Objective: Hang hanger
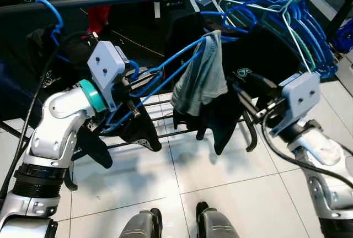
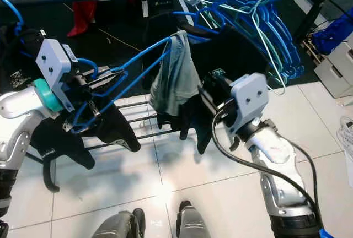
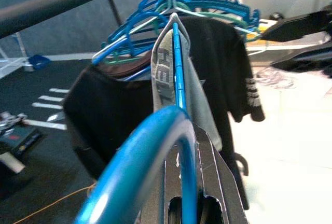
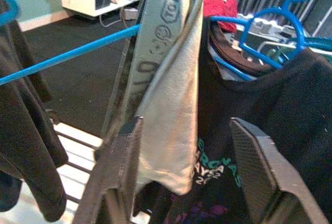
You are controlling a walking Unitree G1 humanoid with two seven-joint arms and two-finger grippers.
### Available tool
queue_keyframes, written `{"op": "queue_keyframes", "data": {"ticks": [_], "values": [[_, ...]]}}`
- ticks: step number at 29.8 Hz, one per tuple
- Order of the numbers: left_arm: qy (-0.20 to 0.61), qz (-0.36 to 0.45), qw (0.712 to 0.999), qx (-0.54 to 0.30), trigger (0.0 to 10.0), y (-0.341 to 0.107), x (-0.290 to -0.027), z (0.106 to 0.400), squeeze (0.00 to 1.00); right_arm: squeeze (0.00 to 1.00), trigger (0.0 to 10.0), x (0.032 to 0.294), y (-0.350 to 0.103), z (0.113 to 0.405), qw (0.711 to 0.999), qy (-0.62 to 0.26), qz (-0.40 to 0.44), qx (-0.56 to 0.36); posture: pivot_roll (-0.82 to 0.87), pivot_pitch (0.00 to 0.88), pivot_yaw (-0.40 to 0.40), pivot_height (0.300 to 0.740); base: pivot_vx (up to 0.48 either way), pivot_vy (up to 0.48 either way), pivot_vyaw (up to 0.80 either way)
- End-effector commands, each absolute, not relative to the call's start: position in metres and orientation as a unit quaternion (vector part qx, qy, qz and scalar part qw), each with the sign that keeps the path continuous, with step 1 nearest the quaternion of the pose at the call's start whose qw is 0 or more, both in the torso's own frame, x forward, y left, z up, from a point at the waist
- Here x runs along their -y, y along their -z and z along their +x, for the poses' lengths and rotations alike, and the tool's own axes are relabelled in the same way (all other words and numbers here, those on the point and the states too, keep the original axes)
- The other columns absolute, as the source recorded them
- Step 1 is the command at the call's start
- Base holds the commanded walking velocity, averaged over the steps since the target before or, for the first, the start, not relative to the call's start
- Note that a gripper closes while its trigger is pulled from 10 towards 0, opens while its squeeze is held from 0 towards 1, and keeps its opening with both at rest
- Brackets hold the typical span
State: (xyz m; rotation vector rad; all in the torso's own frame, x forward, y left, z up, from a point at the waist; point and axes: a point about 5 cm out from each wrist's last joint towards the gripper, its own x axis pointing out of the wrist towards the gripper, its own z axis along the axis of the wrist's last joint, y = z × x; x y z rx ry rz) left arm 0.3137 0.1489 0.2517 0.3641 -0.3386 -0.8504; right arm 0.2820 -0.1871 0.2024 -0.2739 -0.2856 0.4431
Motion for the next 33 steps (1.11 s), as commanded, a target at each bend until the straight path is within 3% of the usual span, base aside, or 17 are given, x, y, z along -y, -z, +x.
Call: {"op": "queue_keyframes", "data": {"ticks": [1,4,6,10,18,19,20,21,26,27,29,30,31,32,33], "values": [[0.420,0.173,0.876,0.162,10.0,-0.252,-0.146,0.311,0.00,1.00,10.0,0.186,-0.198,0.282,0.957,-0.218,-0.134,0.136,-0.14,0.165,0.067,0.740,0.000,0.000,0.00],[0.422,0.171,0.875,0.162,10.0,-0.252,-0.145,0.311,0.00,1.00,10.0,0.185,-0.197,0.284,0.958,-0.218,-0.132,0.136,-0.14,0.165,0.067,0.740,0.000,0.000,0.00],[0.429,0.171,0.872,0.159,10.0,-0.251,-0.147,0.305,0.00,1.00,10.0,0.173,-0.205,0.305,0.952,-0.240,-0.115,0.151,-0.12,0.159,0.054,0.740,0.000,0.000,0.00],[0.435,0.169,0.870,0.159,10.0,-0.252,-0.146,0.301,0.00,1.00,10.0,0.164,-0.210,0.318,0.948,-0.260,-0.099,0.156,-0.11,0.156,0.049,0.740,0.000,0.000,0.00],[0.441,0.161,0.867,0.166,10.0,-0.255,-0.144,0.298,0.00,1.00,10.0,0.153,-0.210,0.331,0.944,-0.288,-0.080,0.135,-0.09,0.150,0.040,0.740,0.000,0.000,0.00],[0.443,0.160,0.866,0.167,10.0,-0.256,-0.143,0.297,0.00,0.37,10.0,0.152,-0.208,0.335,0.945,-0.291,-0.080,0.129,-0.09,0.146,0.037,0.740,0.000,0.000,0.00],[0.443,0.160,0.866,0.167,10.0,-0.256,-0.143,0.297,0.00,0.37,10.0,0.152,-0.208,0.335,0.945,-0.291,-0.080,0.129,-0.09,0.146,0.037,0.740,0.000,0.000,0.00],[0.445,0.157,0.865,0.169,10.0,-0.256,-0.142,0.296,0.00,0.00,10.0,0.153,-0.204,0.340,0.946,-0.287,-0.097,0.116,-0.09,0.143,0.034,0.740,0.000,0.000,0.00],[0.447,0.153,0.865,0.170,10.0,-0.257,-0.141,0.295,0.00,0.00,10.0,0.154,-0.201,0.343,0.945,-0.282,-0.121,0.109,-0.09,0.141,0.034,0.740,0.000,0.000,0.00],[0.452,0.150,0.863,0.169,10.0,-0.257,-0.141,0.293,0.00,0.00,6.6,0.158,-0.200,0.349,0.946,-0.269,-0.148,0.108,-0.09,0.138,0.035,0.740,0.000,0.000,0.00],[0.452,0.150,0.863,0.169,10.0,-0.257,-0.141,0.293,0.00,0.00,6.6,0.158,-0.200,0.349,0.946,-0.269,-0.148,0.108,-0.09,0.138,0.035,0.740,0.000,0.000,0.00],[0.459,0.148,0.860,0.166,10.0,-0.256,-0.140,0.291,0.00,0.00,1.3,0.161,-0.201,0.353,0.943,-0.259,-0.179,0.110,-0.09,0.137,0.035,0.740,0.000,0.000,0.00],[0.459,0.148,0.860,0.166,10.0,-0.256,-0.140,0.291,0.00,0.00,1.3,0.161,-0.201,0.353,0.943,-0.259,-0.179,0.110,-0.09,0.137,0.035,0.740,0.000,0.000,0.00],[0.473,0.155,0.853,0.156,10.0,-0.253,-0.141,0.287,0.00,0.00,0.0,0.165,-0.205,0.356,0.939,-0.248,-0.206,0.121,-0.09,0.134,0.033,0.740,0.000,0.000,0.00],[0.473,0.155,0.853,0.156,10.0,-0.253,-0.141,0.287,0.00,0.00,0.0,0.165,-0.205,0.356,0.939,-0.248,-0.206,0.121,-0.09,0.134,0.033,0.740,0.000,0.000,0.00]]}}
